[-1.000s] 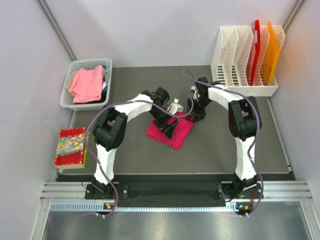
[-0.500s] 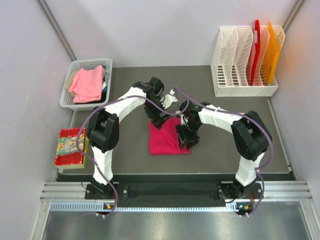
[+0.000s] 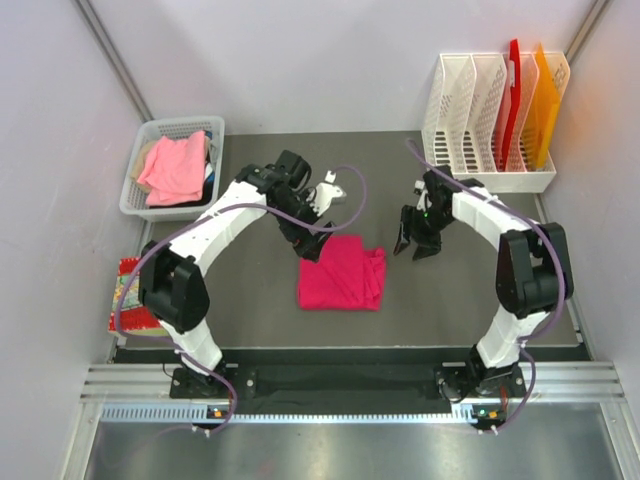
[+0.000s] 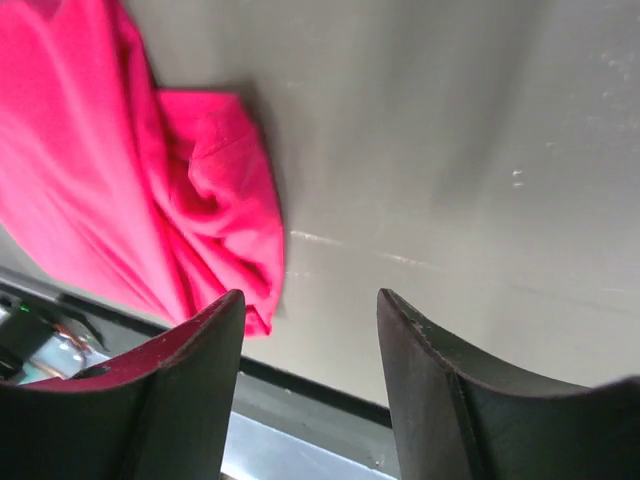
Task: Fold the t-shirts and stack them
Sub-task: Put the neatly folded tshirt into the corner of the board with the right arm
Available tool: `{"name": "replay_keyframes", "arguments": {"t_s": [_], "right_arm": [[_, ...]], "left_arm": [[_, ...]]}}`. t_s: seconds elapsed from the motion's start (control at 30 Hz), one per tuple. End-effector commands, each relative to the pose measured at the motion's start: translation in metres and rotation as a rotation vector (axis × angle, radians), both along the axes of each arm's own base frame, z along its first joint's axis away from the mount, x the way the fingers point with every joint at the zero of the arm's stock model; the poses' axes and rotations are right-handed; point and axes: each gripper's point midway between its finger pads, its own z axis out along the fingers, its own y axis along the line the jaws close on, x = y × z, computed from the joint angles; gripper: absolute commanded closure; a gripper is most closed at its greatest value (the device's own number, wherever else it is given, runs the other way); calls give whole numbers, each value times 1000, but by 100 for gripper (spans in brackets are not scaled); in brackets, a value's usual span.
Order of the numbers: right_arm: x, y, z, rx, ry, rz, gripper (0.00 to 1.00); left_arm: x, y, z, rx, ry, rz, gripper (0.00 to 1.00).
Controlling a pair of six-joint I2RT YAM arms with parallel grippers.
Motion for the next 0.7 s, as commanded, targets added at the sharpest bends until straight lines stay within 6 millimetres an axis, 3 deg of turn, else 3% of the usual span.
{"name": "replay_keyframes", "arguments": {"t_s": [0.0,0.07,0.1,0.17,0.37,0.67], "right_arm": [[-1,22,-9,176,8,-13,43],[-14,37,-19,298,84,-33,43],[-7,44,-20,341,55,-31,42],[-14,52,-27,410,109,-42,42],[-9,60,-43,461,118,-48,43],[13,79,-55,590,121,-113,44]], "left_arm": [[-15,-5,-28,-7,111,44,1],[-19,-10,-32,-5,125,39,1],[-24,-15,-33,-2,129,26,1],[-29,-19,-42,19,138,21,1],[-58,-34,-67,58,186,-30,1],[-58,-40,-100,106,186,-39,1]]}}
